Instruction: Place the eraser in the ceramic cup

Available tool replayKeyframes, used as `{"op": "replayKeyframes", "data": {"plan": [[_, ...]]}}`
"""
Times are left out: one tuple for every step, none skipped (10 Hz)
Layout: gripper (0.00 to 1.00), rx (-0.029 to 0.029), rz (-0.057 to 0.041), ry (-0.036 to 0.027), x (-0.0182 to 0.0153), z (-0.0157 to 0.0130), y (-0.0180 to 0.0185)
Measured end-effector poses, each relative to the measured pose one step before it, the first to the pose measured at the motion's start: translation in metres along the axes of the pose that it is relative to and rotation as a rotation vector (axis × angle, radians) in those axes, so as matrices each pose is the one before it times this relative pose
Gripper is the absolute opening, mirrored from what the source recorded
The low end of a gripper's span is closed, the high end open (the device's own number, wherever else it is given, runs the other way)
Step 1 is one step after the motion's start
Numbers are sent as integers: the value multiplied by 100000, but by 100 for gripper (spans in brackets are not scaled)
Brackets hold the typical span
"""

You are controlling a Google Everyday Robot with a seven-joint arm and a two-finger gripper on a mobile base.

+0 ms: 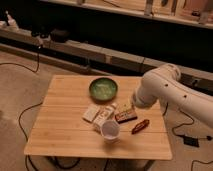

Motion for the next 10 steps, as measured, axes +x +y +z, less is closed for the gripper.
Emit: {"op": "replayKeyframes", "data": {"plan": [[80, -1867, 4184, 1533, 461, -511, 807], [80, -1553, 4260, 2501, 689, -641, 762], [80, -1986, 8954, 6674, 1662, -1782, 1874], [80, -893, 4934, 3658, 955, -971, 1127], [80, -193, 1807, 1448, 436, -368, 296], [80, 136, -257, -158, 4, 77, -168], [80, 312, 167, -249, -68, 12, -91], [80, -320, 62, 193, 11, -39, 191], [80, -67, 41, 45, 1, -11, 52], [80, 63, -8, -19, 51, 18, -63]]}}
